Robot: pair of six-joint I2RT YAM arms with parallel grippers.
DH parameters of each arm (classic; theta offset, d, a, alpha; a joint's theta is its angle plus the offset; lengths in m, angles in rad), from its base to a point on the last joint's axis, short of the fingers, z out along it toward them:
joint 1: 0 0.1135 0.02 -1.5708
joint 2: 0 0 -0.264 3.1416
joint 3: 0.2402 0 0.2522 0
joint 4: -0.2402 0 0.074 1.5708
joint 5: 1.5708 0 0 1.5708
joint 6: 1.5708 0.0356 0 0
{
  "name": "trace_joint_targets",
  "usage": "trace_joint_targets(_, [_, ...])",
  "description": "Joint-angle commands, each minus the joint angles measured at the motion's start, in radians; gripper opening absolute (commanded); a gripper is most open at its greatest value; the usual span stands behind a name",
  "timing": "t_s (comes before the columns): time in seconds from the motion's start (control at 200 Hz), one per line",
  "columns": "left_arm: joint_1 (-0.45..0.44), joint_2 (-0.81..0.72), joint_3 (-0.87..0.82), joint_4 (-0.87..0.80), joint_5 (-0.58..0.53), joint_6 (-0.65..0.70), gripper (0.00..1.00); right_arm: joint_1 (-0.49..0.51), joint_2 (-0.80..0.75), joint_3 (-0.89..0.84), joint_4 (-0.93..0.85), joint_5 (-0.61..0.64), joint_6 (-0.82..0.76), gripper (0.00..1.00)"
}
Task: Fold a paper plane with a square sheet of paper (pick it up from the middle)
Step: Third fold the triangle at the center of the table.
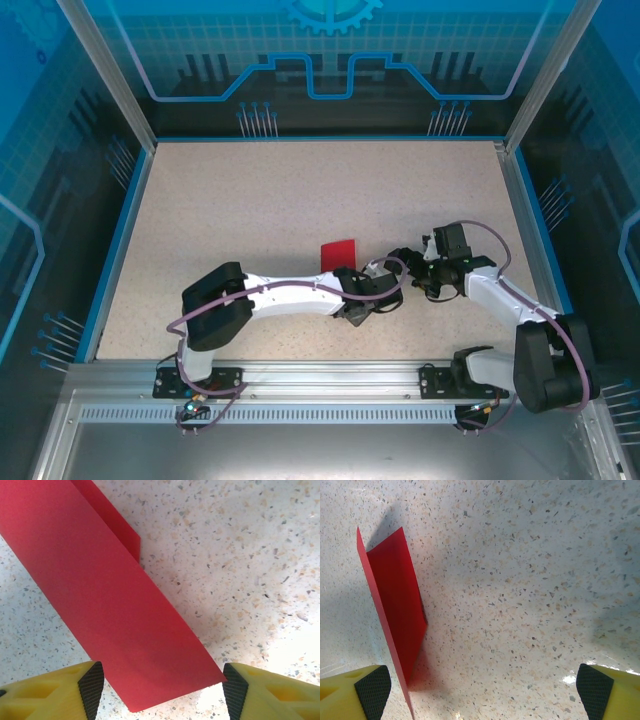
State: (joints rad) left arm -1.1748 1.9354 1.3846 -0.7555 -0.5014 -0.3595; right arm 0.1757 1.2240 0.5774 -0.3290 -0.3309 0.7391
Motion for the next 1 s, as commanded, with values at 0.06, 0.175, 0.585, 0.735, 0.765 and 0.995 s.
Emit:
trace_joint_targets(0.06, [-0.006,0.003,-0.008,-0.001,0.031,0.019,0.7,-0.015,0.005,0.016,-0.014,-0.022,-0.007,0.99])
trace_joint_targets(0.175, [-0.006,0.024,0.002,-0.002,0.025,0.022,0.73,-0.015,0.015,0.019,-0.02,-0.02,-0.012,0.99])
trace_joint_targets(0.585, [-0.014,0.068,0.017,-0.018,0.035,0.023,0.8,-0.015,0.06,0.031,-0.009,-0.033,-0.017,0.99])
trace_joint_targets(0.735, [-0.023,0.046,0.016,0.007,0.076,0.04,0.89,-0.015,0.076,0.037,-0.003,-0.042,-0.017,0.99])
trace_joint_targets(0.765, [-0.023,0.043,0.014,0.01,0.079,0.043,0.9,-0.015,0.079,0.038,-0.001,-0.044,-0.017,0.99])
trace_joint_targets(0.995, [-0.023,0.083,0.034,-0.032,-0.012,0.024,0.89,-0.015,0.092,0.041,-0.002,-0.047,-0.024,0.99])
